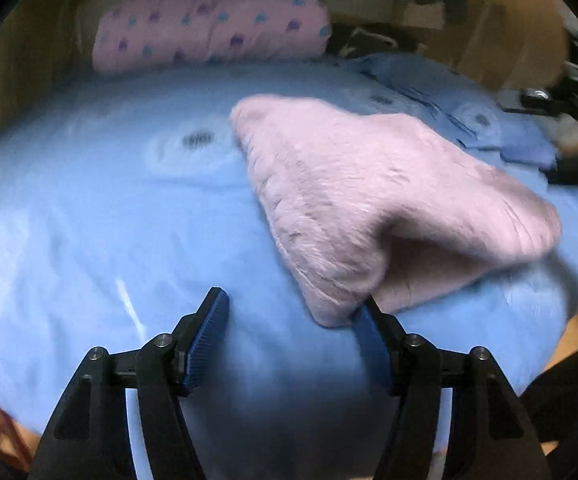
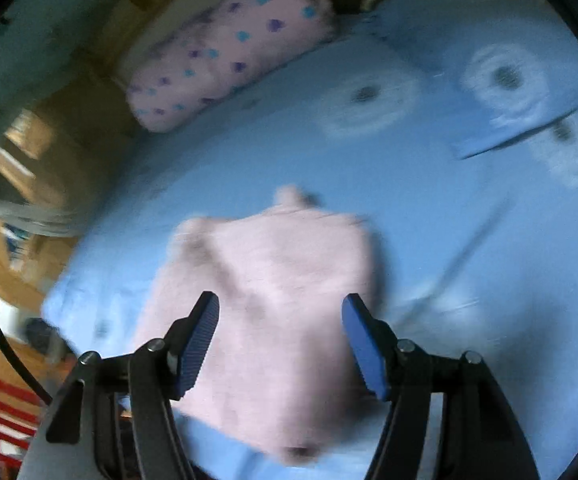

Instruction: Fold small clothes

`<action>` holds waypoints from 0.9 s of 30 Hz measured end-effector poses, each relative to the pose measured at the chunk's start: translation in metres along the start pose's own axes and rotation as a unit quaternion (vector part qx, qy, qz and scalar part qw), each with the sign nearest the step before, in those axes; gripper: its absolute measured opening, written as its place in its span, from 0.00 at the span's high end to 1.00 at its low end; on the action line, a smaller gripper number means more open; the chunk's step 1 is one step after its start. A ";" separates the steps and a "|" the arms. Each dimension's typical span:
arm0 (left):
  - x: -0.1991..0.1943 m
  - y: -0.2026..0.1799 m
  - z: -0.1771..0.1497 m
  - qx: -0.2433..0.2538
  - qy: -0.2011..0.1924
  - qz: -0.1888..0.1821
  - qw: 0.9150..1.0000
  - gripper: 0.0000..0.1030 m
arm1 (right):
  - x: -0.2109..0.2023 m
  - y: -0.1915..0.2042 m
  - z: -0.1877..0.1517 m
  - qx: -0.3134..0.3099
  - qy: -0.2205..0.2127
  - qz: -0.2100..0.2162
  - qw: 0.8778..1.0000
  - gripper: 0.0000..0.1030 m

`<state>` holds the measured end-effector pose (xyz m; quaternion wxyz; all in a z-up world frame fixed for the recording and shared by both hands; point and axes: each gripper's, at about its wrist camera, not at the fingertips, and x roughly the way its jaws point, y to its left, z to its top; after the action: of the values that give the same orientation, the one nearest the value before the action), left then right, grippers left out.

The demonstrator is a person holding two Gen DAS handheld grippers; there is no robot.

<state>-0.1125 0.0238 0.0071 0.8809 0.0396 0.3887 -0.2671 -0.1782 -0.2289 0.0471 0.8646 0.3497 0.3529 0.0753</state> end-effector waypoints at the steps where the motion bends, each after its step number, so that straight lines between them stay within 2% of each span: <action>1: 0.000 0.005 0.003 -0.023 -0.003 -0.015 1.000 0.59 | 0.005 0.001 -0.006 0.012 -0.004 0.016 1.000 0.34; 3: -0.006 0.010 0.010 -0.055 -0.019 -0.050 0.997 0.65 | 0.018 0.004 -0.015 0.007 -0.017 0.004 1.000 0.34; 5: -0.008 0.011 0.012 -0.067 -0.032 -0.051 0.996 0.73 | 0.035 0.013 -0.022 -0.040 -0.010 -0.045 0.998 0.25; 7: -0.003 0.007 0.014 -0.071 -0.030 -0.034 0.996 0.80 | 0.057 0.019 -0.031 -0.088 0.017 -0.092 0.992 0.21; 9: 0.002 0.003 0.017 -0.058 -0.027 -0.008 0.998 0.94 | 0.063 0.026 -0.039 -0.133 0.012 -0.123 0.983 0.16; 11: 0.004 -0.010 0.016 -0.022 -0.025 0.046 0.998 1.00 | 0.072 0.036 -0.050 -0.183 0.012 -0.157 0.970 0.10; 13: 0.006 -0.013 0.015 -0.016 -0.014 0.071 0.997 1.00 | 0.076 0.043 -0.055 -0.211 0.013 -0.182 0.960 0.09; 16: 0.011 -0.006 0.007 -0.049 0.020 0.078 0.996 1.00 | 0.076 0.043 -0.052 -0.211 0.020 -0.190 0.959 0.09; 22: 0.005 -0.020 -0.008 -0.018 0.035 0.102 0.994 1.00 | 0.076 0.039 -0.046 -0.206 0.036 -0.208 0.955 0.07; 25: -0.008 -0.016 -0.012 -0.030 0.038 0.084 0.995 1.00 | 0.074 0.043 -0.044 -0.197 0.041 -0.213 0.956 0.07; 27: -0.027 -0.003 -0.013 -0.070 0.038 0.065 0.995 1.00 | 0.069 0.049 -0.042 -0.192 0.047 -0.209 0.958 0.09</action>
<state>-0.1374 0.0368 0.0176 0.8816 0.0129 0.4364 -0.1792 -0.1491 -0.1427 0.0195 0.8945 0.0912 0.4371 -0.0242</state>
